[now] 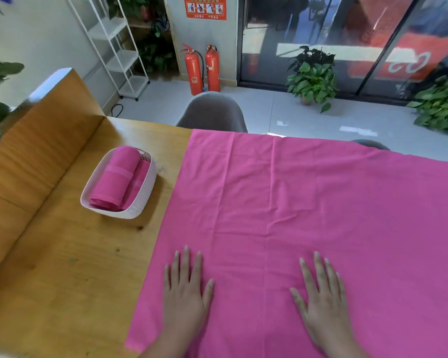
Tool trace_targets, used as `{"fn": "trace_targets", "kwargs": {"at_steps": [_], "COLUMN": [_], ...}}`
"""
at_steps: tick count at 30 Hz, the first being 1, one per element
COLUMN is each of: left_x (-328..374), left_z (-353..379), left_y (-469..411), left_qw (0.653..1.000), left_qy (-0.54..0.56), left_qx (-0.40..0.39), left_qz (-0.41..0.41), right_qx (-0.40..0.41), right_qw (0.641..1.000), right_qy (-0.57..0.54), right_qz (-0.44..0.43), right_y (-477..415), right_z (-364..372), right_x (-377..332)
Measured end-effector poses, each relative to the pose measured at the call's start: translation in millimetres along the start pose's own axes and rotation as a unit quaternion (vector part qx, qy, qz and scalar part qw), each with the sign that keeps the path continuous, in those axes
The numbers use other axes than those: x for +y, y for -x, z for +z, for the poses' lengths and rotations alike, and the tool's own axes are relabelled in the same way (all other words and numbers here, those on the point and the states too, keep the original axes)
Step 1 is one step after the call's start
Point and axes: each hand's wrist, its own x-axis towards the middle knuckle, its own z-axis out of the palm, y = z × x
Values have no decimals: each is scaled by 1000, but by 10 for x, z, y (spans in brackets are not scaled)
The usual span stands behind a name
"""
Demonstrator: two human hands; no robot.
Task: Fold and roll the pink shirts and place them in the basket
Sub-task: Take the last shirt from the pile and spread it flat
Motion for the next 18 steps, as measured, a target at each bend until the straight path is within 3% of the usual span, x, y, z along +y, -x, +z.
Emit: {"fn": "trace_targets", "kwargs": {"at_steps": [5,7,10,14,16,18], "left_x": [-414,-373,-76,14,-98,-132], "left_z": [-61,-140,-138,66,85,31], "left_y": [285,291,506,982,1046,1051], "left_qw": [998,995,996,995,993,991], "left_qy": [2,1,-23,-61,-79,-92], "left_qx": [7,-2,-33,-70,-72,-73], "left_qz": [-69,-97,-75,-38,-50,-68], "right_qx": [-33,-41,-36,-72,-87,-85], "right_qw": [997,997,998,982,984,992], "right_qy": [36,40,28,55,57,61], "right_qz": [-57,-46,-35,-163,-148,-66], "right_y": [549,672,825,1090,1257,1459], "right_z": [-7,-48,-125,-188,-211,-219], "right_x": [407,503,570,643,765,989]}}
